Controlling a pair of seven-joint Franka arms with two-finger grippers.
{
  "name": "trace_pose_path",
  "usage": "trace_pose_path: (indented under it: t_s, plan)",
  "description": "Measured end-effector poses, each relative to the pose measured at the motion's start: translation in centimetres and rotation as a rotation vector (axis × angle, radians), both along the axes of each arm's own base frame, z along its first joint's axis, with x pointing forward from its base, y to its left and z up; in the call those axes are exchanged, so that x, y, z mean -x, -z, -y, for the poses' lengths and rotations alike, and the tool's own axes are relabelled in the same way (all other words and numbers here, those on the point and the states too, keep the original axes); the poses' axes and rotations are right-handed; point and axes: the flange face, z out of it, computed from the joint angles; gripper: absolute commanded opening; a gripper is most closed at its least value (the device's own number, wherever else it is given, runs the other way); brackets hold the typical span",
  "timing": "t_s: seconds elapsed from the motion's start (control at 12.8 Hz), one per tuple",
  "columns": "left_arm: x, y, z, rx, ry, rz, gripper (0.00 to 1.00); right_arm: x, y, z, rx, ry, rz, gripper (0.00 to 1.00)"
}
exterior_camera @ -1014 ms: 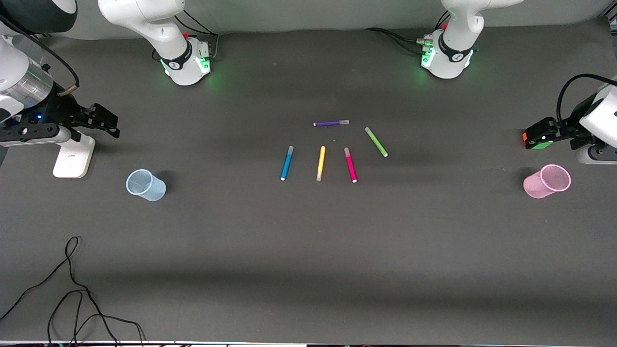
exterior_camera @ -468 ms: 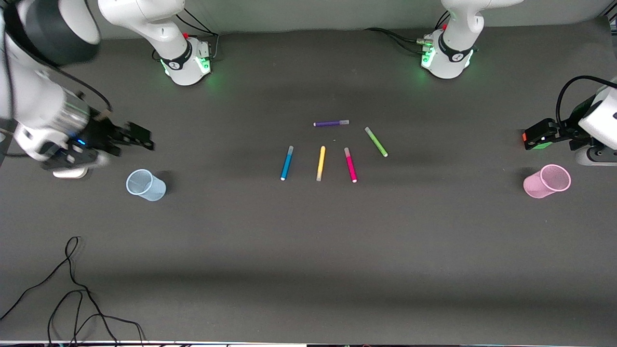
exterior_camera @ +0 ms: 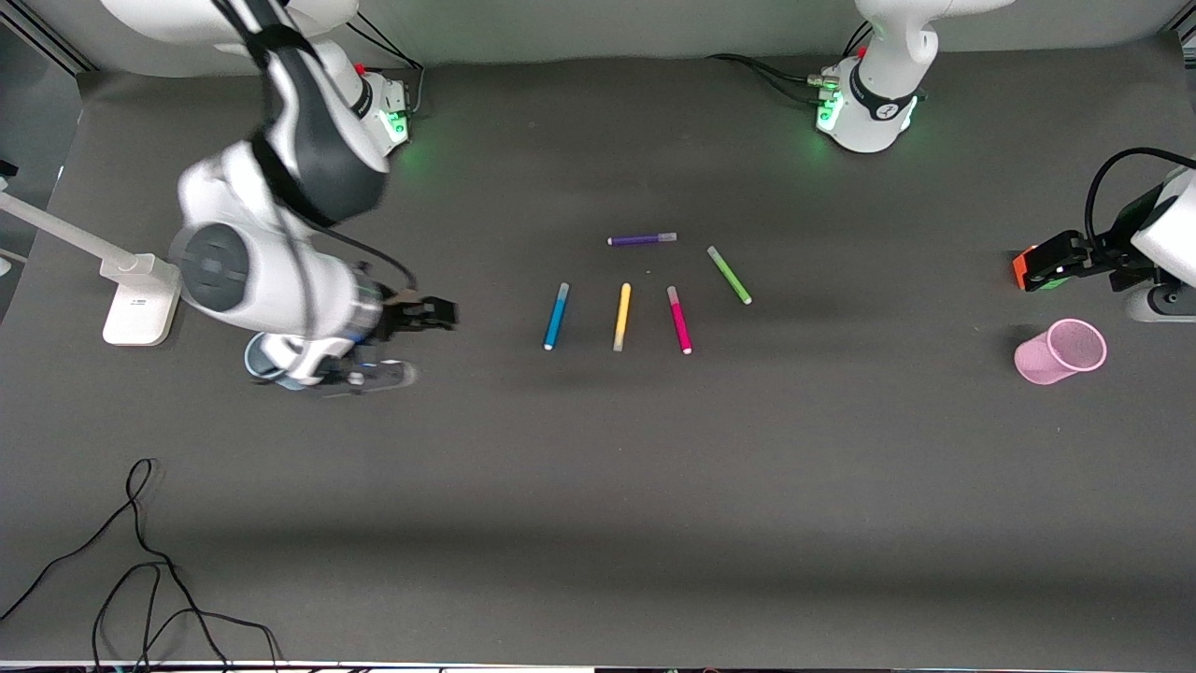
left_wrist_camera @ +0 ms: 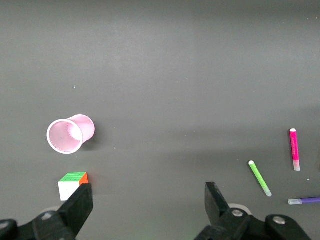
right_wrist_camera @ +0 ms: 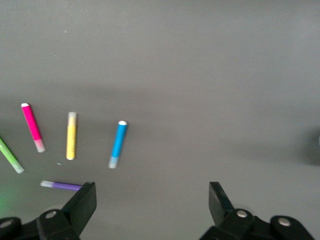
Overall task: Place pink and blue markers in matching cups
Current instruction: 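Lower the right gripper onto the blue marker while the left gripper starts moving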
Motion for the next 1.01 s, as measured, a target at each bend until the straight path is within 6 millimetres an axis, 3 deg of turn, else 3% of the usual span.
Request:
trace_pose_path:
  t_s: [0.23,0.62,0.86,1.01]
  plan:
    - [-0.3,0.6,0.0,0.001,0.0,-0.004,1.0,0.6,3.7,-4.4,0.011,0.064,-0.067,1.0]
    - [-0.5,2.2,0.0,0.003,0.0,-0.049,1.0,2.9,12.4,-9.9,0.067,0.141,-0.188,1.0]
    - [-0.1,3.2,0.1,0.004,-0.001,-0.087,0.99,3.4,18.6,-10.6,0.08,0.152,-0.223,1.0]
    - [0.3,4.9,0.5,0.011,0.0,-0.122,0.99,3.9,22.4,-10.8,0.082,0.181,-0.226,0.98]
